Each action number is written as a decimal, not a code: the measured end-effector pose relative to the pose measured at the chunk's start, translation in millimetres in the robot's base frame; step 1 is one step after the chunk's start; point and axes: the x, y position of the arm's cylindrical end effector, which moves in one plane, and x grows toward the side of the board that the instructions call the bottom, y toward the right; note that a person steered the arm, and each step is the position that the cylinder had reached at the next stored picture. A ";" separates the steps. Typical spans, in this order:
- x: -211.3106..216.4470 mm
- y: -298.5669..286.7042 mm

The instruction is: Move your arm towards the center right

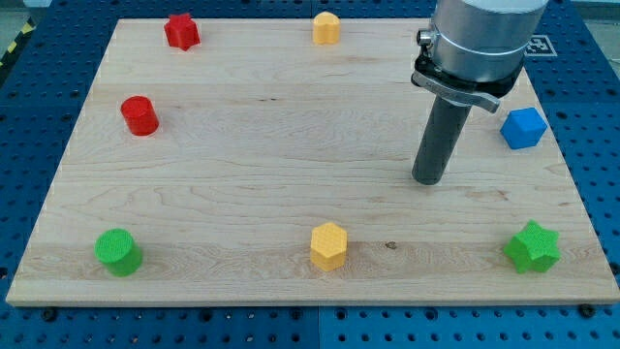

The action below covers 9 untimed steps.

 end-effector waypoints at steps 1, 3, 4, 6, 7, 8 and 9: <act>0.0 0.0; 0.9 0.0; 2.1 0.0; 1.9 0.0; -0.7 -1.7; -15.2 -7.2; -32.2 -7.6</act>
